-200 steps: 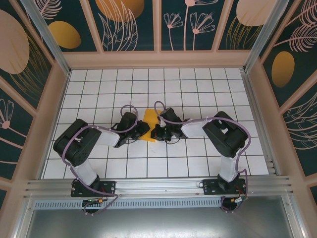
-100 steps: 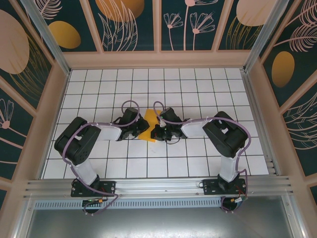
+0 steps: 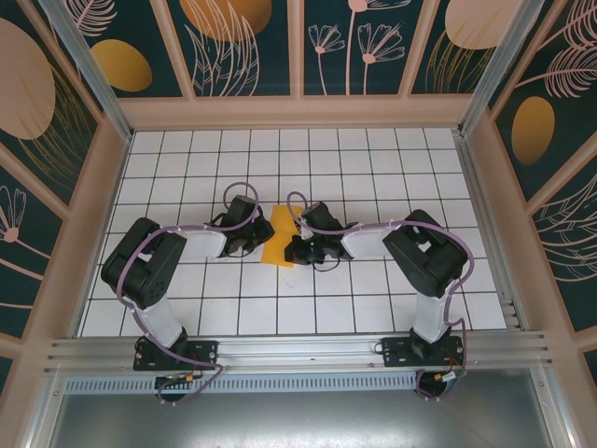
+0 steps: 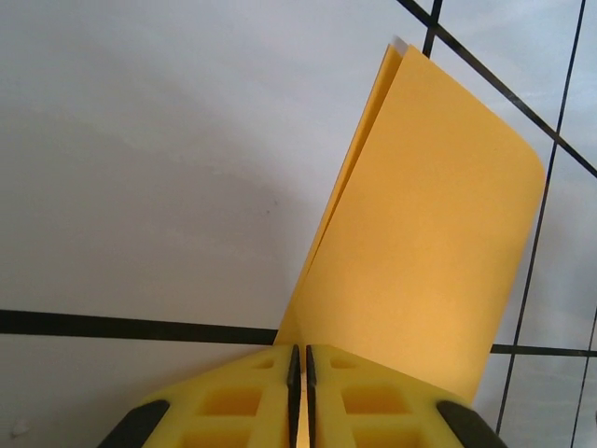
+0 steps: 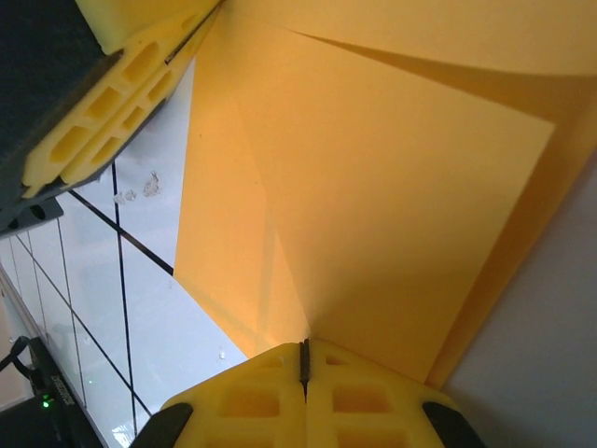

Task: Fold a paper plane with a square sheet of paper (pick it up from the middle)
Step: Fold the triangle a second time at the center of the table.

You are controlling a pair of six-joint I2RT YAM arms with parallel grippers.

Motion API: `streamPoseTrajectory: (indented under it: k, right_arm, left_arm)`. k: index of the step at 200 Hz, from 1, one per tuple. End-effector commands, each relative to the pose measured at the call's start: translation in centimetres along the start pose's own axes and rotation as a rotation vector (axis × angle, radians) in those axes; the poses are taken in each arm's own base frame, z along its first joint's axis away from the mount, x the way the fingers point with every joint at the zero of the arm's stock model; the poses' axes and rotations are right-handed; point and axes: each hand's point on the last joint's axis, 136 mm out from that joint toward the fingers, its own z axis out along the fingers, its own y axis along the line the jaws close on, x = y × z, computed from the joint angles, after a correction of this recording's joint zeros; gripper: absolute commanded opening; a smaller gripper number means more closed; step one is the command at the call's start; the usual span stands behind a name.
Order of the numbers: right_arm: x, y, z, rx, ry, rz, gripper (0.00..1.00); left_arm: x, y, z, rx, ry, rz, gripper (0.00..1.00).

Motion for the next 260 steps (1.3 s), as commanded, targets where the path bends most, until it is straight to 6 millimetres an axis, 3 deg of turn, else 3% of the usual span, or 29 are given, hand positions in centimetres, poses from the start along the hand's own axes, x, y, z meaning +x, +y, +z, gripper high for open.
streamPoseTrajectory:
  k: [1,24,50,86,104,161,224,260]
  right_arm:
    - [5.1,-5.1,-0.6,0.165,0.178,0.074,0.0]
    - [5.0,-5.0,-1.0,0.159,0.186,0.053,0.0]
    - [4.7,-4.8,-1.3,0.142,0.183,0.038,0.0]
    - [4.3,-4.7,-1.3,0.132,0.178,0.032,0.0]
    - [4.2,-4.8,-1.3,0.132,0.172,0.036,0.0]
    - [3.9,-5.3,-1.3,0.137,0.158,0.059,0.0]
    - [4.1,-5.8,-1.1,0.148,0.16,0.077,0.0]
    - [4.2,-6.0,-1.2,0.155,0.162,0.081,0.0]
  left_arm:
    - [-2.1,1.3,-1.1,-0.086,-0.068,0.029,0.16]
    - [-3.0,0.4,-2.2,-0.081,-0.098,0.053,0.17]
    - [-2.5,-1.3,-3.0,0.005,-0.074,0.074,0.17]
    - [-0.3,-6.3,-4.7,0.321,0.005,0.098,0.2]
    - [1.1,-7.5,-4.4,0.381,0.068,0.122,0.19]
    - [2.8,-6.3,-2.4,0.39,0.13,0.105,0.18]
    - [3.9,-5.5,-3.2,0.438,0.12,0.052,0.22]
    - [4.3,-5.0,-2.5,0.389,0.127,0.069,0.22]
